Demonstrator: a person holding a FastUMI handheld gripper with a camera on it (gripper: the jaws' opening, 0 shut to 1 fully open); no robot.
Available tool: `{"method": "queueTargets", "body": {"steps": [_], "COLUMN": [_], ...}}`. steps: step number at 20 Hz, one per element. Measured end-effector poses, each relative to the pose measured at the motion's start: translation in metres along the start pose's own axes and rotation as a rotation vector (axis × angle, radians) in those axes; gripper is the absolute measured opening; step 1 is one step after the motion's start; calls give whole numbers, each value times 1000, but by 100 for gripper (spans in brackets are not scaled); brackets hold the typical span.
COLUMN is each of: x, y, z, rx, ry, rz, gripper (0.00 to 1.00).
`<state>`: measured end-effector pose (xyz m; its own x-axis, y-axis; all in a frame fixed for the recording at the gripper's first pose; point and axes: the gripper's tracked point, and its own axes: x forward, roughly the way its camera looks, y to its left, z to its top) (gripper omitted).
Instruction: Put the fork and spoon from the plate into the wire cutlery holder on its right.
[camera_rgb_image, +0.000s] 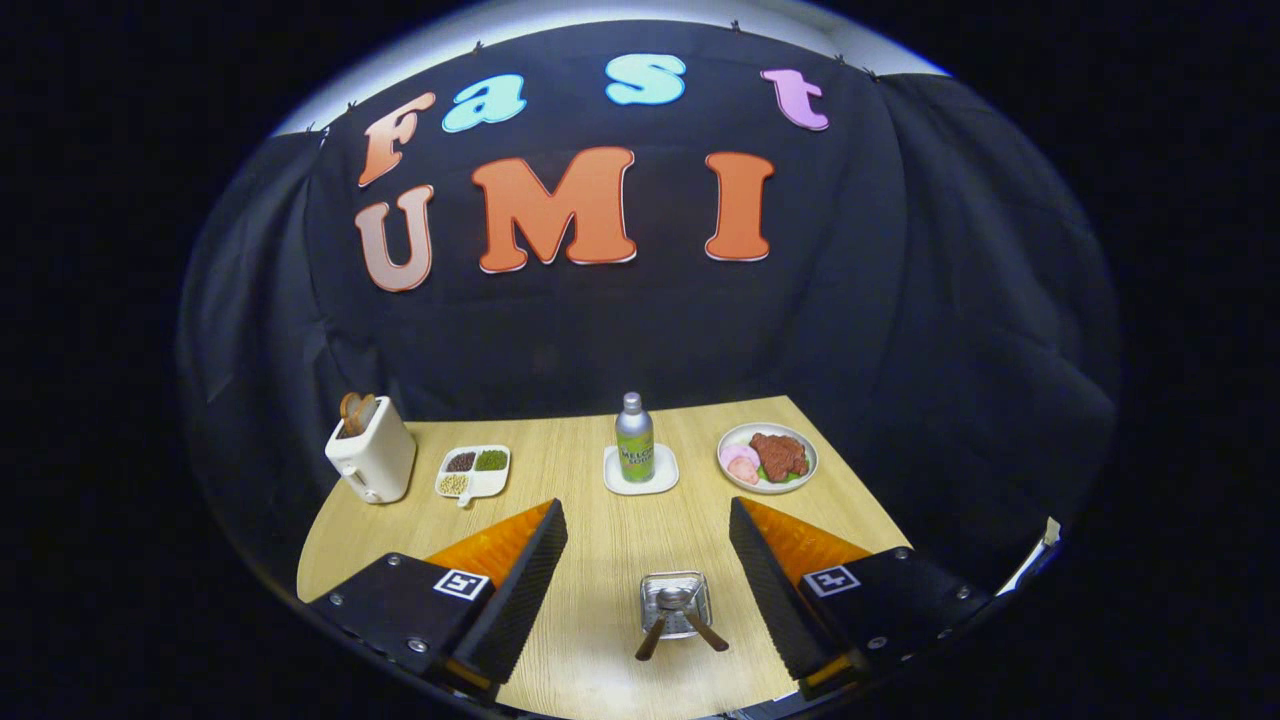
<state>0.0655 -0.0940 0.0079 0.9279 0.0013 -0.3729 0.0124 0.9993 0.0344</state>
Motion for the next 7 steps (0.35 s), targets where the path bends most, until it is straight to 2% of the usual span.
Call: {"method": "queueTargets", "body": {"steps": [7], "x": [-24], "y": [1], "z": [3], "rx": [24], "ry": [-56], "rz": [22], "gripper": [98]}}
